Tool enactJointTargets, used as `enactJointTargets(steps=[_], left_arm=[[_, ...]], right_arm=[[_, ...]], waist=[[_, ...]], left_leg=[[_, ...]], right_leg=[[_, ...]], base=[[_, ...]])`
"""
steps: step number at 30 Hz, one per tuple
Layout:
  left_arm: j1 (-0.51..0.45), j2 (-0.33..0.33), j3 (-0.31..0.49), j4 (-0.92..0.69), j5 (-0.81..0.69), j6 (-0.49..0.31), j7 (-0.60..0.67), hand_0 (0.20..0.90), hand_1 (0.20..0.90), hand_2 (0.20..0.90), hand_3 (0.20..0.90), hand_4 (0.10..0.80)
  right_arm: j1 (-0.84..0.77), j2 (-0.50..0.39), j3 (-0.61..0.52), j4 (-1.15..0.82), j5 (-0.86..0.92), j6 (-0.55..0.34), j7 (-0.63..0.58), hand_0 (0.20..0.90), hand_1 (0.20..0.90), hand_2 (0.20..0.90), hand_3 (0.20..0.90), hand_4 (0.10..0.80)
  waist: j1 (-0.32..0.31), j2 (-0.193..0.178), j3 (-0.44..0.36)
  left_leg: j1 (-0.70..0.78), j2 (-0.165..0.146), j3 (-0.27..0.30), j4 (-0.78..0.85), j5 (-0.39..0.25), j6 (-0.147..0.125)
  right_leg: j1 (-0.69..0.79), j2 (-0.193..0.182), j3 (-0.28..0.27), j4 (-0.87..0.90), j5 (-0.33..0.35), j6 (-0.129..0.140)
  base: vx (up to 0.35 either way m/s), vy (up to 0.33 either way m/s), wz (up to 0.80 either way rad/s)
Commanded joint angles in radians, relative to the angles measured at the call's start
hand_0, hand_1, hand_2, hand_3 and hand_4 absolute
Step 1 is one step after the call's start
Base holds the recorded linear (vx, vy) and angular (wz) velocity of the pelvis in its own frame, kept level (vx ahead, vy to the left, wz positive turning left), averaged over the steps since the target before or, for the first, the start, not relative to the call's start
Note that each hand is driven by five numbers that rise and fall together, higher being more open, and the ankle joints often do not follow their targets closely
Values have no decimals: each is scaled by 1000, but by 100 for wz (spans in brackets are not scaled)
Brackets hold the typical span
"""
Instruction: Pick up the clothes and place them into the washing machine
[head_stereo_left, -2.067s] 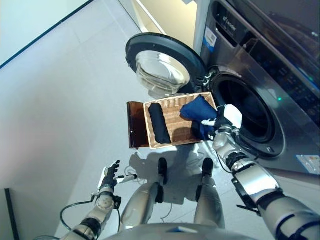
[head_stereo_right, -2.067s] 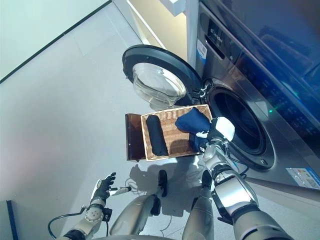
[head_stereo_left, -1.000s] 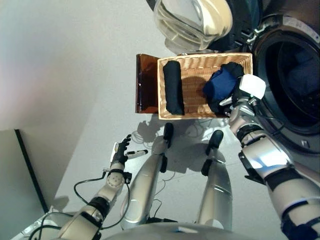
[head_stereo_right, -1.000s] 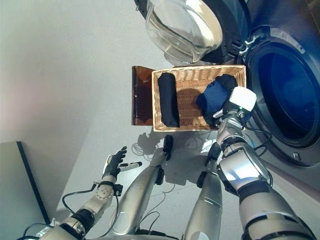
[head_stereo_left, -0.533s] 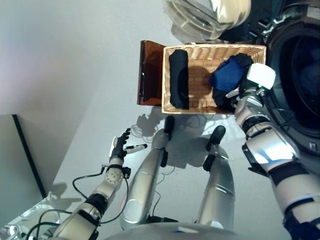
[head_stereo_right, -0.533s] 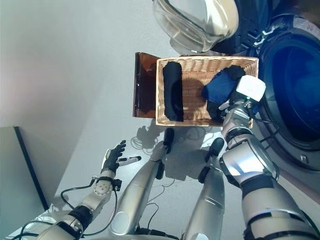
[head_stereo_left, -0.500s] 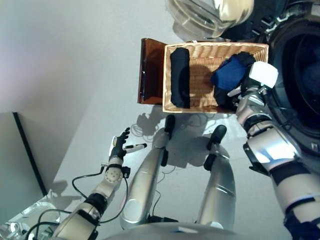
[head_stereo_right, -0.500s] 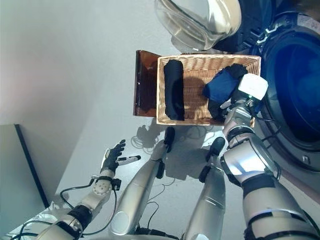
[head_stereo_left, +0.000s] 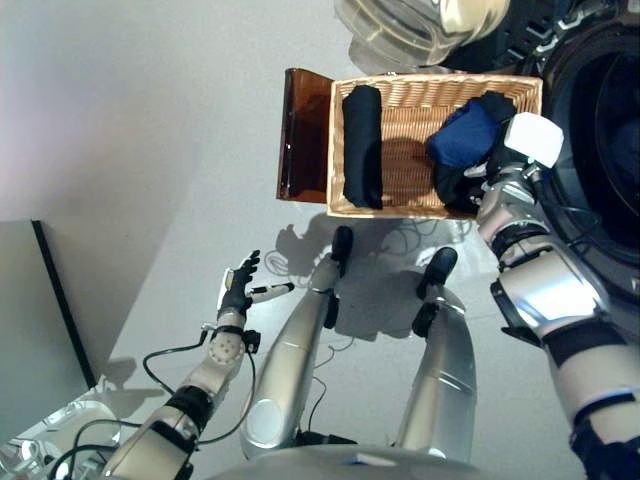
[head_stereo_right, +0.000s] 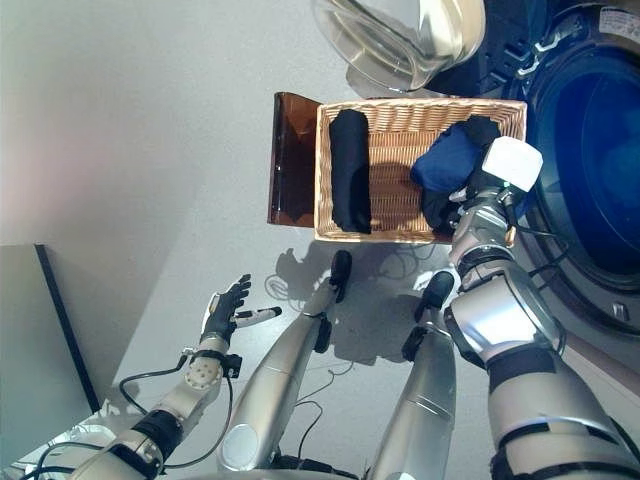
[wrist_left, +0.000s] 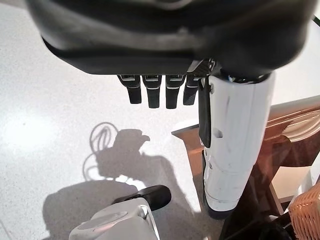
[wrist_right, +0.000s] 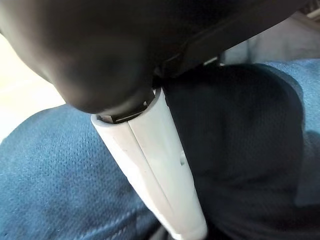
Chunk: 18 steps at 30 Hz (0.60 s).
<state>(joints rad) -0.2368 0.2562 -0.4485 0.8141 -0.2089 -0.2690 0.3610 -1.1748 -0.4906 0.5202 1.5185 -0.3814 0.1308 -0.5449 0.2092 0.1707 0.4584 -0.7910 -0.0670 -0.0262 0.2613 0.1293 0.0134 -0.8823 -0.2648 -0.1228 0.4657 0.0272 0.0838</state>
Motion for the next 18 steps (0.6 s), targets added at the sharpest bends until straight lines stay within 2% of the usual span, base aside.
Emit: enactJointTargets(steps=[1,8,9,11,18], left_arm=[[44,58,16,-12,4,-26,23,900,900,900,900,800],[51,52,16,11,12,-23,19,900,900,900,900,800],[55,48,15,22,18,-20,17,900,900,900,900,800],[59,46,15,30,22,-19,16,900,900,900,900,800],[79,31,37,110,40,-4,14,900,900,900,900,800]], right_arm=[[-27,-39,14,-57,27,-24,-17,200,200,200,200,300],[-11,-53,-36,-90,110,-51,-46,200,200,200,200,300],[-9,-58,-52,-102,132,-61,-57,200,200,200,200,300],[-10,-60,-62,-109,151,-67,-61,200,200,200,200,300],[56,-43,-189,-188,368,-162,-87,200,200,200,200,300]], waist=[[24,59,-13],[7,61,-37],[1,64,-42],[-3,63,-46],[-48,41,-79]], left_leg=[[-22,-7,41,89,-141,-63],[44,-5,53,52,-136,-63],[54,-7,62,36,-104,-55],[67,-6,64,30,-103,-54],[185,5,90,-34,-97,-52]], right_leg=[[83,-11,22,-28,-44,25],[136,-8,34,-66,-32,29],[146,-7,33,-91,5,23],[156,-4,37,-99,9,23],[270,12,54,-197,40,34]], base=[[8,9,-10],[-6,20,-9],[-75,49,-6],[-24,30,-12],[33,10,-18]])
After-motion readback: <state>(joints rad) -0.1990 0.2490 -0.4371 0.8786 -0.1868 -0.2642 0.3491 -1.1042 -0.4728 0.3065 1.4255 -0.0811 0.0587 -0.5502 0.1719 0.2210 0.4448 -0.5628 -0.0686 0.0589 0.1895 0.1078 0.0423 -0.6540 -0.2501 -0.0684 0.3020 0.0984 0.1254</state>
